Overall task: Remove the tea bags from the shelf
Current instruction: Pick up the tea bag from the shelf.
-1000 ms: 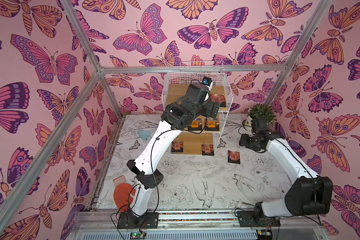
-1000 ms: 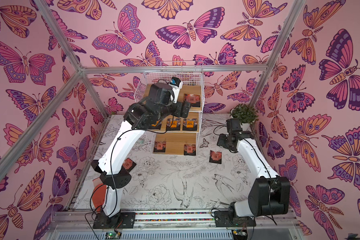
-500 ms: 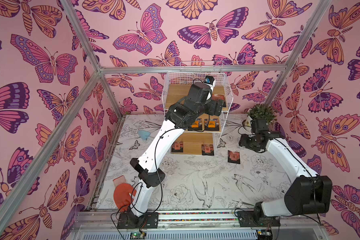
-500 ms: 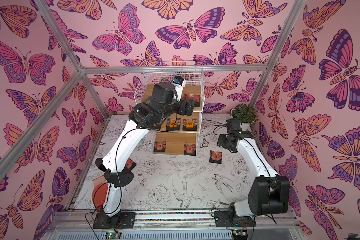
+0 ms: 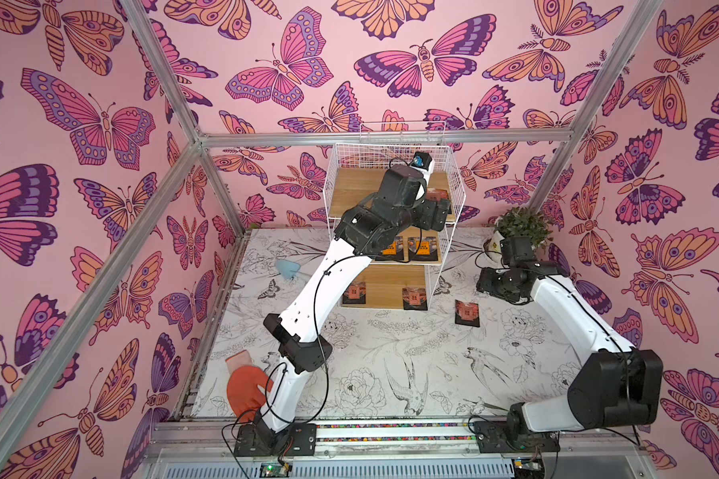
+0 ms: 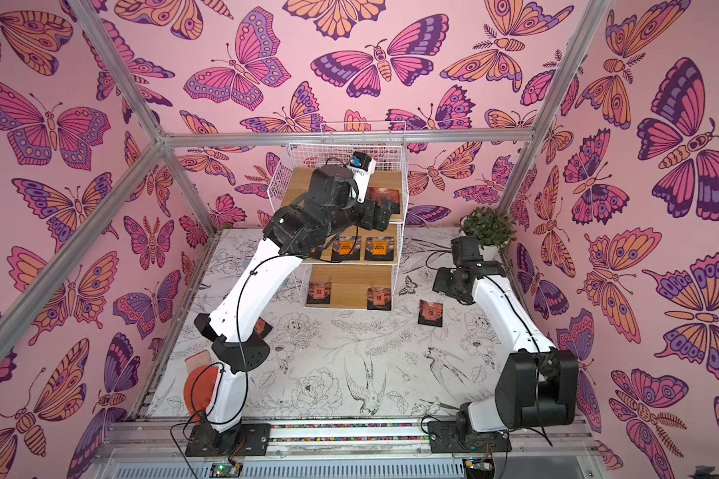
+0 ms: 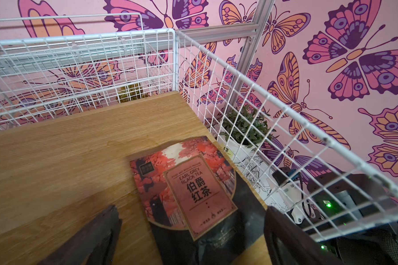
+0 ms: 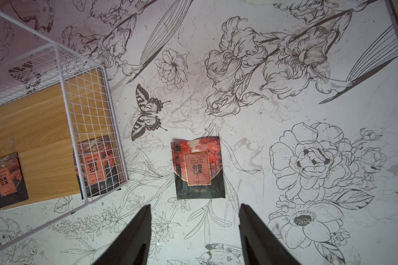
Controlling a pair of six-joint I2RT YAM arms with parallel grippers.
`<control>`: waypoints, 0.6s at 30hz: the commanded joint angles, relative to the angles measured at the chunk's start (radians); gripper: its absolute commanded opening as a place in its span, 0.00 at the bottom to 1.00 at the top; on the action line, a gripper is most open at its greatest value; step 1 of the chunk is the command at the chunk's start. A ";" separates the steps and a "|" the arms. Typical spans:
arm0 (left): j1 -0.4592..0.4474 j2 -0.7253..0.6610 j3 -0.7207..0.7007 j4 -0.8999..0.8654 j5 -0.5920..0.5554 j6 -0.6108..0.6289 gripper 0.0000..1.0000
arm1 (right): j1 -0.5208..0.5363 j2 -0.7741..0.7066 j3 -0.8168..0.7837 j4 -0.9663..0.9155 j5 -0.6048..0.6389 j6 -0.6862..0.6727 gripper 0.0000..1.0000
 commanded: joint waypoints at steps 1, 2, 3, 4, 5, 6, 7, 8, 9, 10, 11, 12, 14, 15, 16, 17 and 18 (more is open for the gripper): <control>-0.012 0.034 0.006 0.006 0.006 0.010 1.00 | -0.005 0.009 0.018 0.008 -0.011 -0.006 0.64; -0.015 0.037 0.002 0.005 0.001 0.015 1.00 | -0.005 0.009 0.018 0.010 -0.011 -0.007 0.64; -0.016 0.039 -0.002 0.004 -0.001 0.017 1.00 | -0.005 0.008 0.016 0.009 -0.011 -0.006 0.64; -0.017 0.040 -0.006 0.004 -0.005 0.017 1.00 | -0.006 0.008 0.016 0.011 -0.011 -0.006 0.64; -0.018 0.040 -0.010 0.003 -0.007 0.018 1.00 | -0.005 0.008 0.015 0.011 -0.011 -0.006 0.64; -0.018 0.041 -0.012 0.003 -0.010 0.019 1.00 | -0.005 0.008 0.015 0.010 -0.010 -0.006 0.64; -0.020 0.041 -0.013 0.003 -0.016 0.023 0.99 | -0.005 0.008 0.013 0.010 -0.009 -0.006 0.64; -0.022 0.041 -0.013 0.003 -0.021 0.028 0.99 | -0.005 0.008 0.013 0.009 -0.009 -0.008 0.64; -0.023 0.042 -0.015 0.002 -0.027 0.033 0.99 | -0.005 0.007 0.013 0.010 -0.009 -0.007 0.64; -0.024 0.042 -0.015 0.001 -0.034 0.038 0.99 | -0.005 0.007 0.013 0.010 -0.008 -0.008 0.64; -0.025 0.042 -0.017 -0.001 -0.041 0.043 0.99 | -0.006 0.007 0.013 0.010 -0.008 -0.008 0.64; -0.027 0.042 -0.019 -0.003 -0.051 0.048 0.98 | -0.005 0.006 0.013 0.010 -0.008 -0.008 0.64; -0.034 0.041 -0.027 -0.011 -0.074 0.067 0.97 | -0.006 0.007 0.013 0.011 -0.010 -0.006 0.64; -0.037 0.042 -0.031 -0.015 -0.084 0.077 0.97 | -0.006 0.006 0.014 0.012 -0.009 -0.007 0.64; -0.040 0.043 -0.033 -0.023 -0.087 0.083 0.97 | -0.005 0.006 0.013 0.010 -0.009 -0.008 0.64; -0.043 0.044 -0.033 -0.033 -0.089 0.088 0.96 | -0.005 0.006 0.015 0.009 -0.009 -0.007 0.64; -0.046 0.044 -0.034 -0.043 -0.092 0.094 0.95 | -0.006 0.003 0.016 0.008 -0.009 -0.008 0.64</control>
